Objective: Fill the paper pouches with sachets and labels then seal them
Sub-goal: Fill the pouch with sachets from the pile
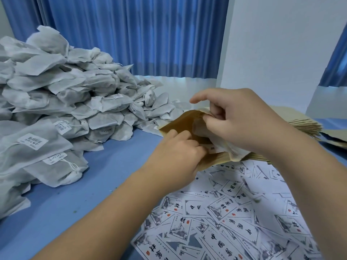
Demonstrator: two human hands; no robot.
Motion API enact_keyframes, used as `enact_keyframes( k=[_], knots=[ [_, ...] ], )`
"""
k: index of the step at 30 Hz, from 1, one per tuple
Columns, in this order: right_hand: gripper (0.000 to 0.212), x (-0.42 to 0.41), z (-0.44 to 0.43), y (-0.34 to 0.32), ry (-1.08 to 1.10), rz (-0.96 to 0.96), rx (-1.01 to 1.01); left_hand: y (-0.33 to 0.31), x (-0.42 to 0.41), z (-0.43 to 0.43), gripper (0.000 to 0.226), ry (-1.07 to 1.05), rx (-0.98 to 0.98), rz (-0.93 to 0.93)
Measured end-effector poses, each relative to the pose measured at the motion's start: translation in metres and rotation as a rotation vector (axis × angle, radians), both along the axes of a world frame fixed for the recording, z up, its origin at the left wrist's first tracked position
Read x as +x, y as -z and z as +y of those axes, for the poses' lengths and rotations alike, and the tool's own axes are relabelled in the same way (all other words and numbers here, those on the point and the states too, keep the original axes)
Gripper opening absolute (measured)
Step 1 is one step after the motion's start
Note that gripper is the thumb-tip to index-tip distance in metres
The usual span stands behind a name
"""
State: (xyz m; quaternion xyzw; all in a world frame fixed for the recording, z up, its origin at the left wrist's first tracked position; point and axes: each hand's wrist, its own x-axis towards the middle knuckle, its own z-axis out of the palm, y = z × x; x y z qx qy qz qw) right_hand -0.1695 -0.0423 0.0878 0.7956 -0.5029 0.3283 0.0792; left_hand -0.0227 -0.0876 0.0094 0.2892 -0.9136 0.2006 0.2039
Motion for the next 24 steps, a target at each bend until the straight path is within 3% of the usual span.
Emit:
enact_keyframes(
  k=[3, 8, 15, 18, 21, 24],
  knots=[
    [0.039, 0.001, 0.004, -0.003, 0.014, 0.019, -0.048, -0.005, 0.002, 0.002, 0.016, -0.015, 0.03, -0.012],
    [0.039, 0.002, 0.009, -0.005, 0.006, 0.02, -0.07, -0.011, -0.001, 0.006, 0.022, -0.114, 0.066, -0.104],
    [0.039, 0.018, 0.017, -0.002, -0.084, 0.061, -0.125, -0.017, -0.003, 0.01, 0.018, -0.227, 0.274, -0.126],
    [0.039, 0.015, 0.017, -0.001, -0.025, 0.085, -0.134, -0.03, 0.008, 0.014, 0.026, -0.161, 0.326, -0.071],
    [0.04, 0.011, 0.023, 0.007, 0.015, 0.078, -0.13, -0.04, 0.024, 0.031, 0.038, 0.034, 0.242, -0.006],
    [0.038, 0.006, 0.031, 0.017, 0.043, 0.076, -0.122, -0.036, 0.039, 0.052, 0.036, 0.286, 0.077, 0.242]
  ],
)
